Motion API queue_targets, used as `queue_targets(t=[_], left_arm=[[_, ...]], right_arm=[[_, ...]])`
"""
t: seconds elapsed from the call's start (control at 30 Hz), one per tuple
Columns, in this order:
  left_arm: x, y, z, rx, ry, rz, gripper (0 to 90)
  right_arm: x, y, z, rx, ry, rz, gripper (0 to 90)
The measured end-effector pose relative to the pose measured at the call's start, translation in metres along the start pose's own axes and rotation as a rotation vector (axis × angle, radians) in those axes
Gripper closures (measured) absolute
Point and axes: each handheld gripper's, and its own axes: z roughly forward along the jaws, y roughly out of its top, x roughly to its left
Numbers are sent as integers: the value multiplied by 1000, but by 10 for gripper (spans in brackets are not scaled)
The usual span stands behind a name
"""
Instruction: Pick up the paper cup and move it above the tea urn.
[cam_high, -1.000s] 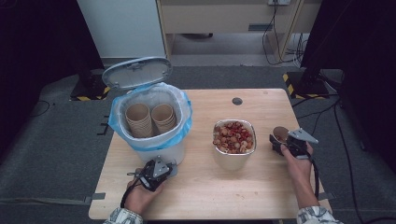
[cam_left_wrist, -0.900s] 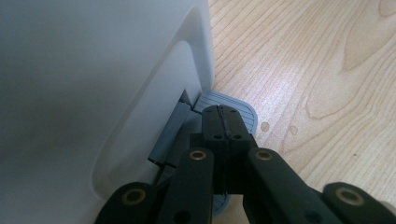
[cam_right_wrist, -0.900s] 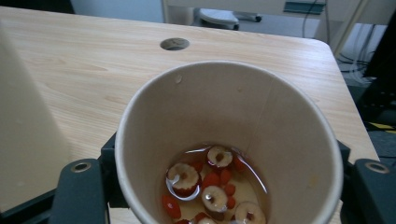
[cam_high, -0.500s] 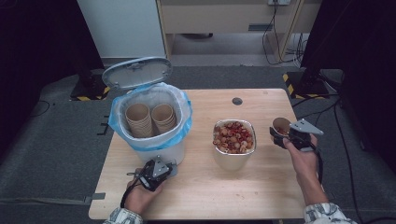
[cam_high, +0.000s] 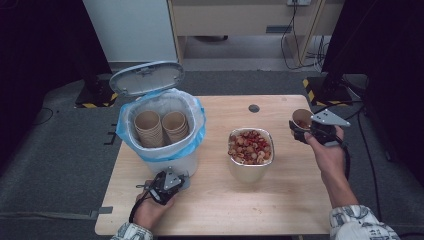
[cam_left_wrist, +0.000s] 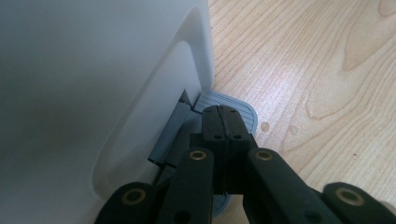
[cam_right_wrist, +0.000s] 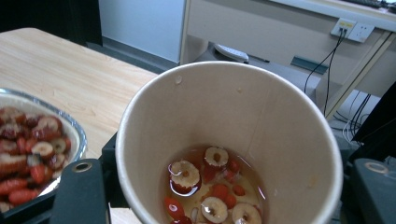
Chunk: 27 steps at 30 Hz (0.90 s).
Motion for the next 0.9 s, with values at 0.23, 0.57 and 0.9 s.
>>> queue_targets(t=[0.23, 0.57, 0.9], left_arm=[[0, 0, 0, -4, -2, -4, 899], [0, 0, 0, -3, -2, -4, 899], [1, 0, 0, -4, -5, -5, 899]], right_arm=[[-4, 14, 4, 3, -2, -28, 300], [-1, 26, 10, 9, 10, -56, 299], [8, 37, 21, 5, 43, -73, 296]])
